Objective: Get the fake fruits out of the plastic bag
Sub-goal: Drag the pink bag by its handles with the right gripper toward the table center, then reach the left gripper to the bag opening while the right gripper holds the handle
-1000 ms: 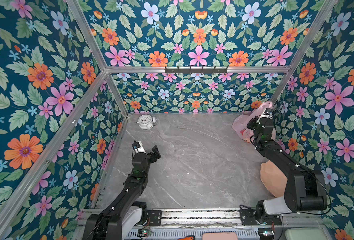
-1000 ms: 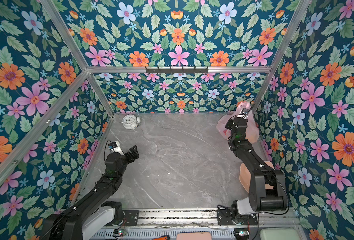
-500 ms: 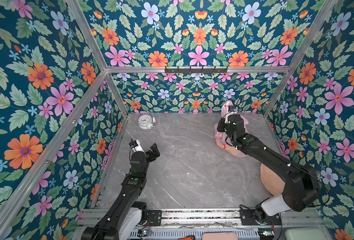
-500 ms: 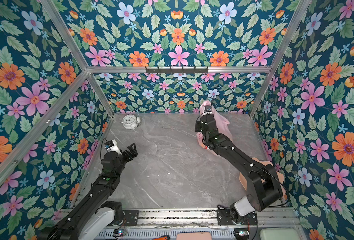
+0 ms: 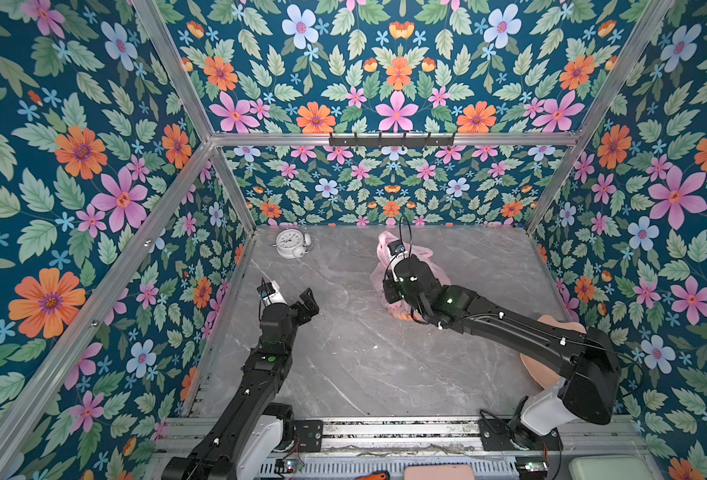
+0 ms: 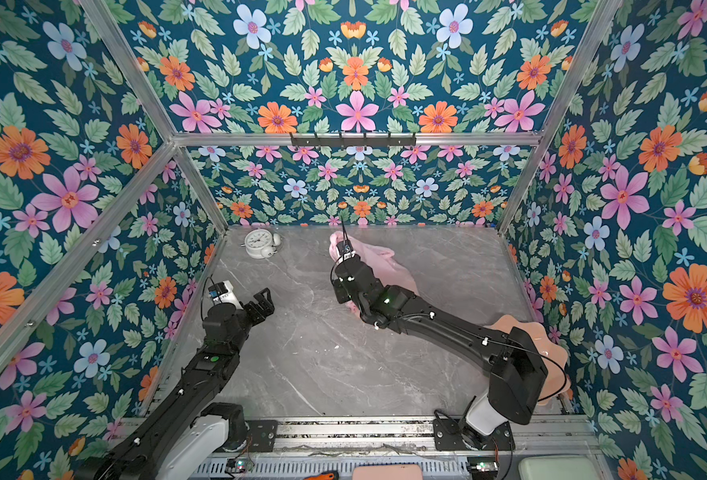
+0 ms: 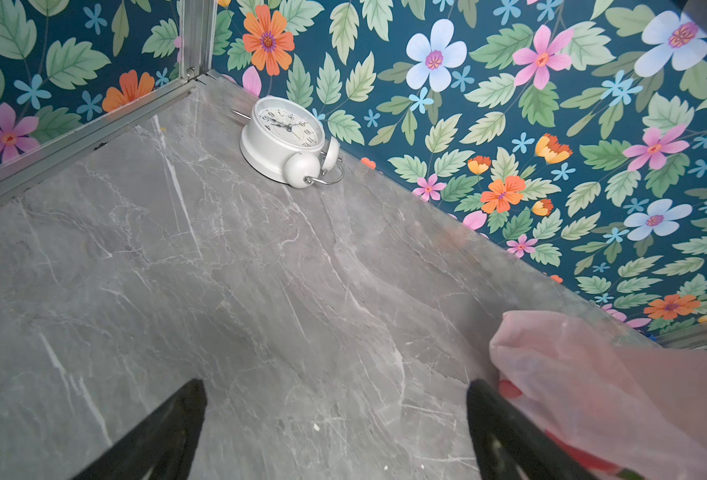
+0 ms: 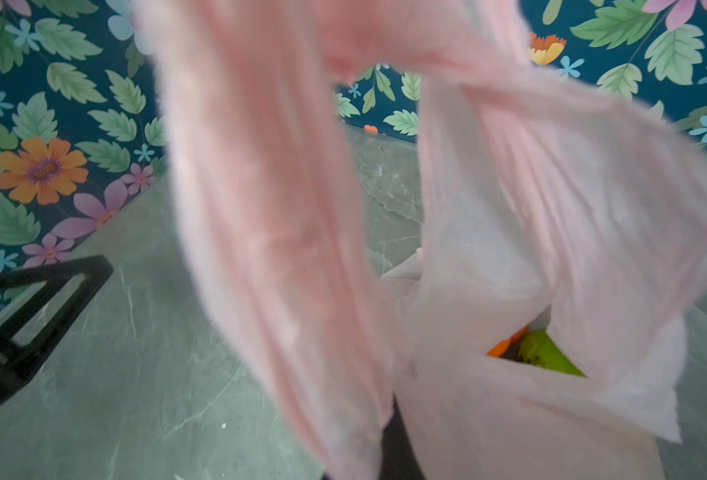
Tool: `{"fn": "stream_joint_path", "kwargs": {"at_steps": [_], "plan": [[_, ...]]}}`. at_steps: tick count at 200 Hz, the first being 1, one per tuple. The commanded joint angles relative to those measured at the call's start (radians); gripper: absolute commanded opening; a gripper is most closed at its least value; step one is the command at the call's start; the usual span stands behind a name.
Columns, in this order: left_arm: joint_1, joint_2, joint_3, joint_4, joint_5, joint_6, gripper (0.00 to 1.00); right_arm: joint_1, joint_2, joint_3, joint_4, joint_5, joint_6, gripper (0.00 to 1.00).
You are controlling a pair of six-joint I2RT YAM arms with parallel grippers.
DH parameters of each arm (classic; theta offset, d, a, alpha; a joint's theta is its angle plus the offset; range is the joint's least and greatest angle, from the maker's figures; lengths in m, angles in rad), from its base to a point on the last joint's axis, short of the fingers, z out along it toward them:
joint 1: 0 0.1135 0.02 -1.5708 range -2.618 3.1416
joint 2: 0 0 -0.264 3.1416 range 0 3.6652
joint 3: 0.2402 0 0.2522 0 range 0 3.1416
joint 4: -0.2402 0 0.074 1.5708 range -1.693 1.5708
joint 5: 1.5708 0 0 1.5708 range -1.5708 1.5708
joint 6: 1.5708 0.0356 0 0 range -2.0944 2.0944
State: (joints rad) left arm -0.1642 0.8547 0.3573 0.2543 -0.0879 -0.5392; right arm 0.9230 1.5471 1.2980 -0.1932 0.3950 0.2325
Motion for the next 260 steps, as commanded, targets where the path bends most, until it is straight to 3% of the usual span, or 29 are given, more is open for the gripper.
{"fn": "stream_joint_path", "kwargs": {"at_steps": [1,15,57,86,123,190,219,260], "plan": [[-0.001,0.014,0.011,0.003,-0.004,0.014,1.00,0.033,-0.032,-0.019,-0.093,0.045,0.036,0.00],[-0.001,0.027,0.019,0.003,0.007,0.020,1.00,0.037,-0.062,-0.044,-0.113,0.037,0.067,0.03],[-0.002,0.081,0.075,-0.024,0.072,0.023,0.99,0.037,-0.204,-0.114,-0.179,-0.004,0.104,0.56],[-0.044,0.143,0.300,-0.285,0.123,0.009,0.99,0.037,-0.335,-0.174,-0.212,-0.038,0.104,0.74],[-0.289,0.173,0.590,-0.521,0.038,0.065,0.99,0.037,-0.518,-0.295,-0.200,-0.067,0.101,0.78],[-0.718,0.294,1.021,-0.795,-0.133,0.141,0.99,0.036,-0.734,-0.431,-0.197,0.101,0.140,0.80],[-0.809,0.417,1.156,-0.895,-0.195,0.156,0.94,0.034,-0.746,-0.454,-0.181,0.114,0.141,0.81],[-0.822,0.529,1.245,-0.981,-0.312,0.137,0.83,0.033,-0.745,-0.470,-0.172,0.123,0.151,0.81]]}}
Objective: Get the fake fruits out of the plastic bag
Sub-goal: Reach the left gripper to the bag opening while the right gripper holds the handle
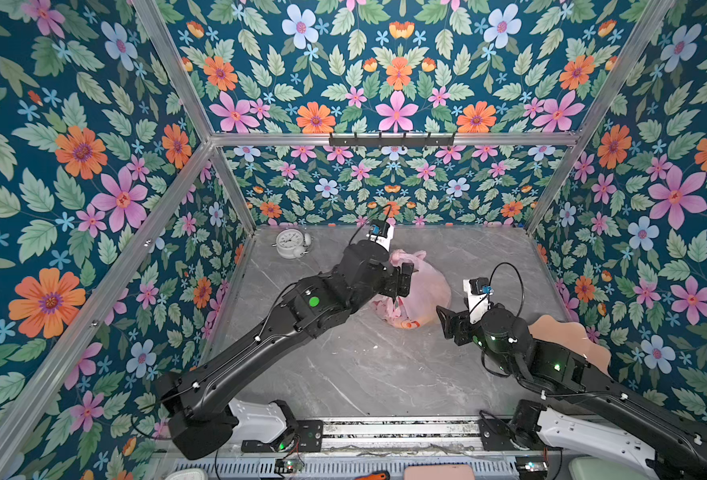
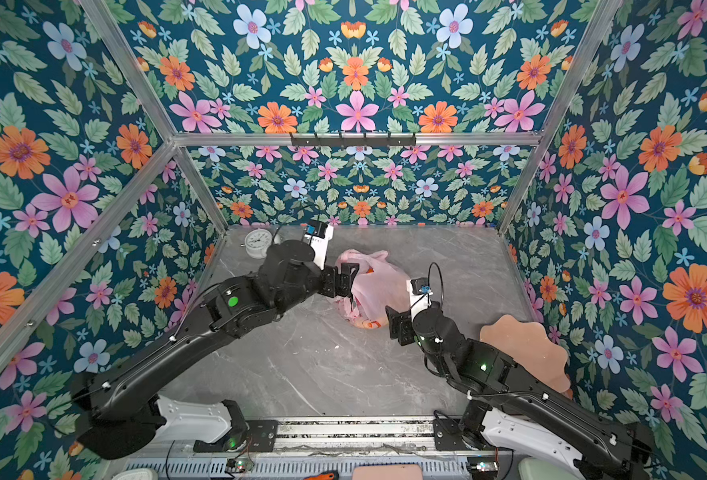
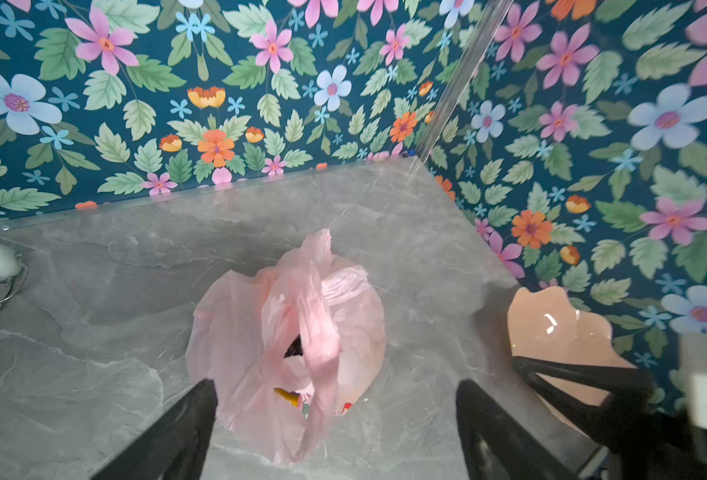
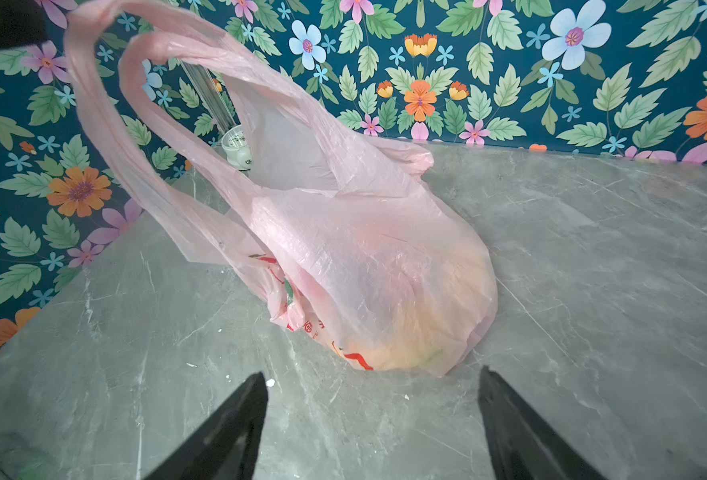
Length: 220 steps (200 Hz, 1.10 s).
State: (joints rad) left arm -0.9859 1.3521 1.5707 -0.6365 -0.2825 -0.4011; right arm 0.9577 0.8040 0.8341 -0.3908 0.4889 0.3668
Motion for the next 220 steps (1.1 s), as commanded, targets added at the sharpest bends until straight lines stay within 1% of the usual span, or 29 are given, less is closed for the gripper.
{"fn": "stream_joint_path", "kwargs": {"at_steps": [1,10,19,47,54,72,83,120,130,136,144,161,177,191,220], "plan": [[0.000,0.033,0.032,-0.091,-0.120,-0.002,0.82,-0.003,-0.002,-0.007,0.026,0.029,0.016,0.81],[0.000,0.036,0.035,-0.090,-0.133,-0.005,0.76,-0.001,0.001,-0.010,0.027,0.032,0.018,0.81],[0.000,0.030,0.028,-0.076,-0.128,-0.010,0.72,-0.004,0.004,-0.010,0.023,0.034,0.023,0.81],[0.000,-0.021,-0.038,0.033,-0.027,-0.010,0.63,-0.004,0.022,-0.007,0.033,0.026,0.025,0.81],[0.000,-0.027,-0.048,0.041,-0.029,-0.011,0.60,-0.004,0.027,-0.004,0.035,0.027,0.024,0.81],[0.001,-0.030,-0.051,0.020,-0.095,-0.021,0.53,-0.004,0.044,0.005,0.039,0.027,0.023,0.81],[0.002,-0.033,-0.060,0.021,-0.127,-0.029,0.52,-0.004,0.052,0.009,0.042,0.025,0.024,0.81],[0.003,-0.021,-0.067,0.039,-0.116,-0.026,0.51,-0.005,0.091,0.030,0.049,0.013,0.026,0.81],[0.003,-0.020,-0.066,0.050,-0.109,-0.021,0.57,-0.005,0.100,0.031,0.053,0.010,0.026,0.81],[0.003,-0.019,-0.068,0.064,-0.086,-0.014,0.62,-0.005,0.104,0.032,0.053,0.010,0.026,0.81],[0.003,-0.014,-0.068,0.079,-0.053,-0.006,0.66,-0.006,0.109,0.034,0.054,0.010,0.026,0.81],[0.003,0.007,-0.054,0.072,-0.041,-0.007,0.69,-0.006,0.115,0.033,0.056,0.011,0.027,0.81],[0.003,0.022,-0.042,0.054,-0.075,-0.013,0.70,-0.006,0.115,0.032,0.054,0.014,0.027,0.81],[0.004,0.029,-0.035,0.042,-0.104,-0.016,0.66,-0.007,0.116,0.031,0.053,0.017,0.025,0.81],[0.006,0.006,-0.047,0.054,-0.149,-0.022,0.49,-0.015,0.122,0.031,0.056,0.009,0.025,0.81]]}}
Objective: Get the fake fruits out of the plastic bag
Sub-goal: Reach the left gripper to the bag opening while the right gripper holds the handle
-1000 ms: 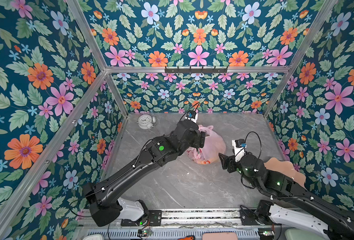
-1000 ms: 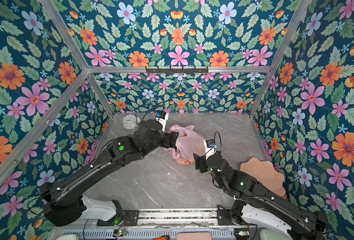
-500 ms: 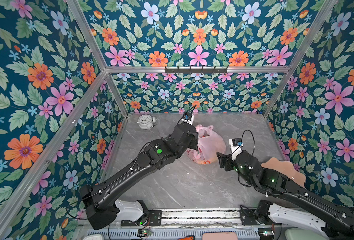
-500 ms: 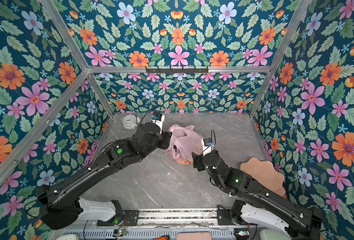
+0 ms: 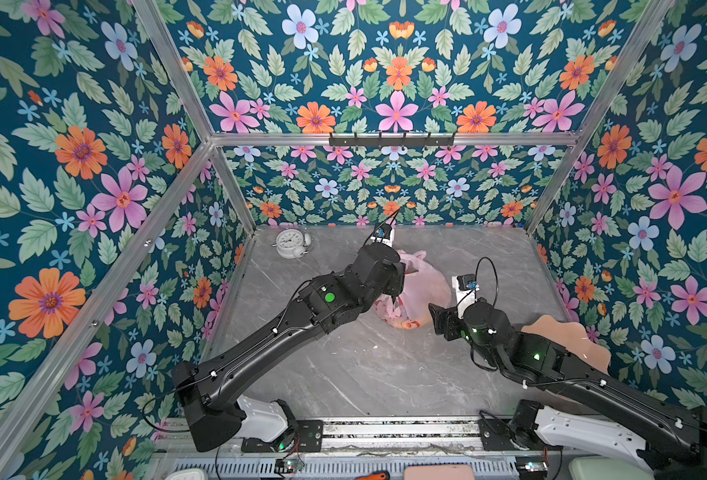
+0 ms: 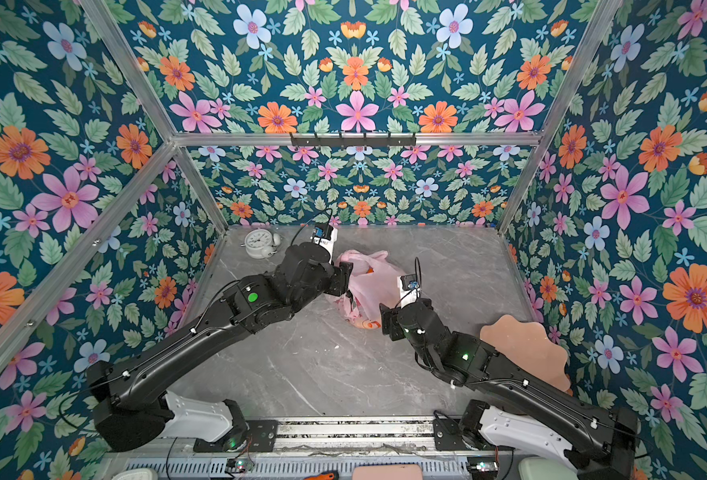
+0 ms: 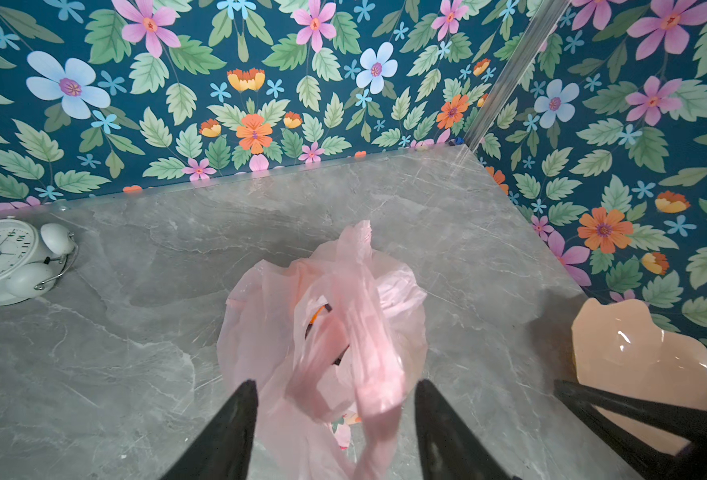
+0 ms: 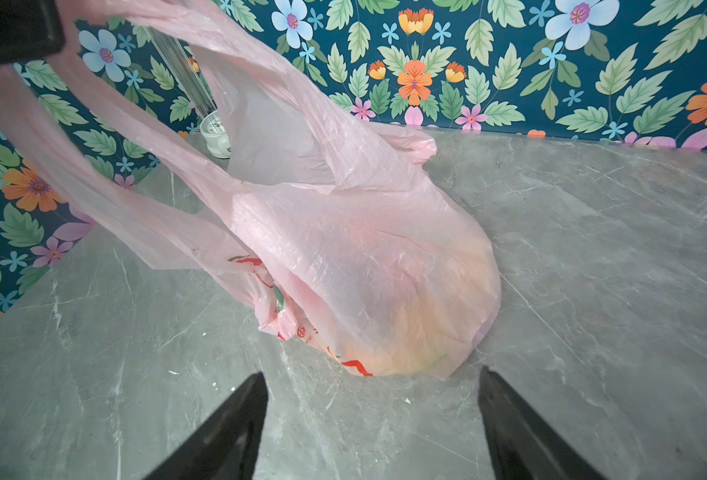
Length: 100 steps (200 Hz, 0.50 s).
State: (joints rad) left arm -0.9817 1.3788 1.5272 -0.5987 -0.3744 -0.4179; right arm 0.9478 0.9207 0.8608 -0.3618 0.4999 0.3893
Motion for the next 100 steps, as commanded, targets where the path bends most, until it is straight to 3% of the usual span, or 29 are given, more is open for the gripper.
{"fn": "stream_joint_path", "kwargs": {"at_steps": [1,43,100], "plan": [[0.002,-0.023,-0.005,0.017,-0.058,-0.005,0.49,-0.006,0.006,0.006,0.027,-0.003,0.001,0.81],[0.041,-0.102,-0.098,0.111,-0.041,0.007,0.30,-0.006,0.060,0.009,0.167,-0.128,-0.116,0.81],[0.147,-0.138,-0.173,0.154,0.059,-0.012,0.20,-0.004,0.270,0.148,0.294,-0.213,-0.226,0.78]]}}
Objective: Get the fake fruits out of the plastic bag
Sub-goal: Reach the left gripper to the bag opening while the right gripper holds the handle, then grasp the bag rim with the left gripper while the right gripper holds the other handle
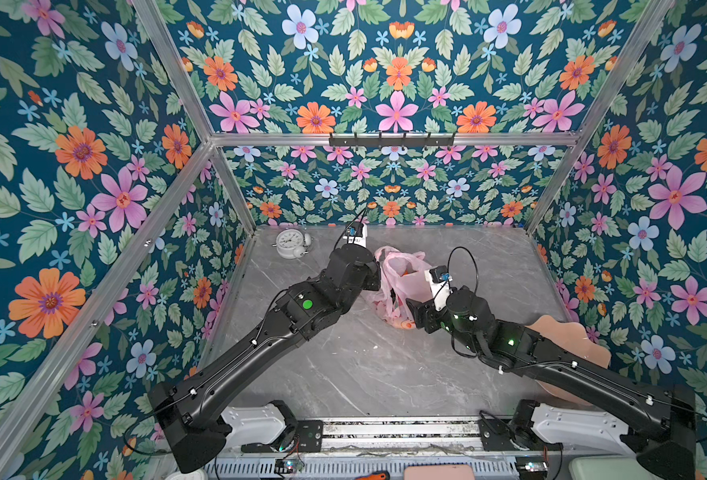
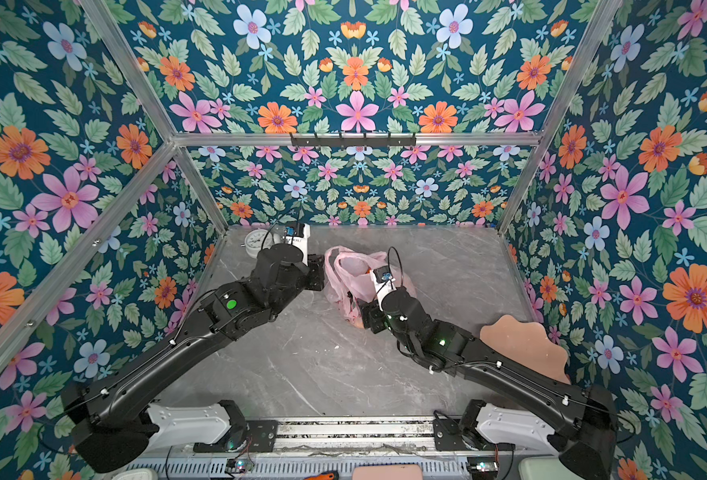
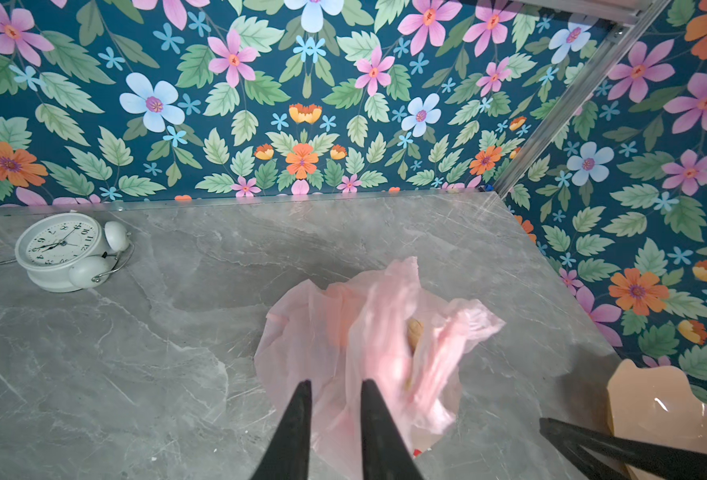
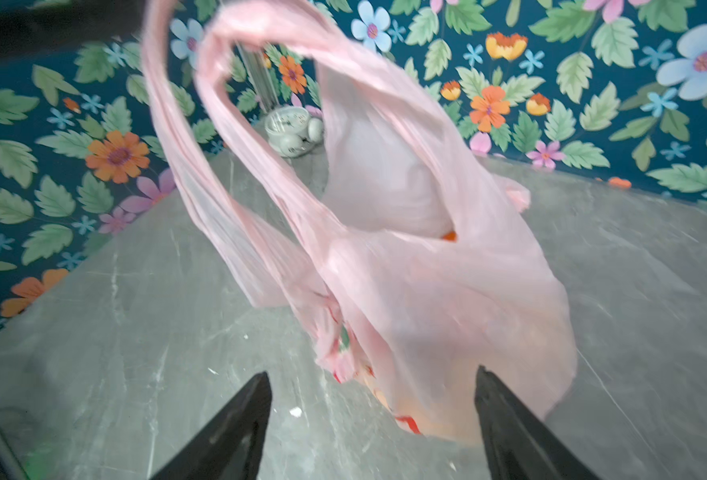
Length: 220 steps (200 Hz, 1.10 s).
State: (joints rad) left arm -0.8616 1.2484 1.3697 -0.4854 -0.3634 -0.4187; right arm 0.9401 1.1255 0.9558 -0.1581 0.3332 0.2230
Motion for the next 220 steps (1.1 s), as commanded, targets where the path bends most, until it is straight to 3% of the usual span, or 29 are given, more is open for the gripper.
{"fn": "stream_joint_path", "kwargs": {"at_steps": [1,31,54,102,161,197,220], "plan": [[0.028,-0.007,-0.016,0.041,0.050,-0.012,0.19,0.003,0.074,0.060,0.091,-0.046,-0.061,0.78],[0.066,-0.019,-0.039,0.055,0.101,-0.018,0.15,0.003,0.195,0.155,0.068,0.058,-0.064,0.78],[0.068,-0.031,-0.043,0.060,0.135,-0.008,0.31,0.003,0.236,0.184,0.060,0.096,-0.064,0.76],[0.068,-0.049,-0.057,0.065,0.132,0.001,0.39,0.002,0.306,0.244,0.032,0.223,-0.079,0.75],[0.068,-0.078,-0.069,0.148,0.257,0.012,0.66,-0.012,0.307,0.228,0.074,0.179,-0.100,0.76],[0.068,-0.042,-0.036,0.177,0.305,-0.003,0.70,-0.011,0.306,0.225,0.079,0.172,-0.091,0.75],[0.070,0.012,0.002,0.159,0.295,-0.014,0.66,-0.012,0.300,0.216,0.082,0.171,-0.083,0.75]]}}
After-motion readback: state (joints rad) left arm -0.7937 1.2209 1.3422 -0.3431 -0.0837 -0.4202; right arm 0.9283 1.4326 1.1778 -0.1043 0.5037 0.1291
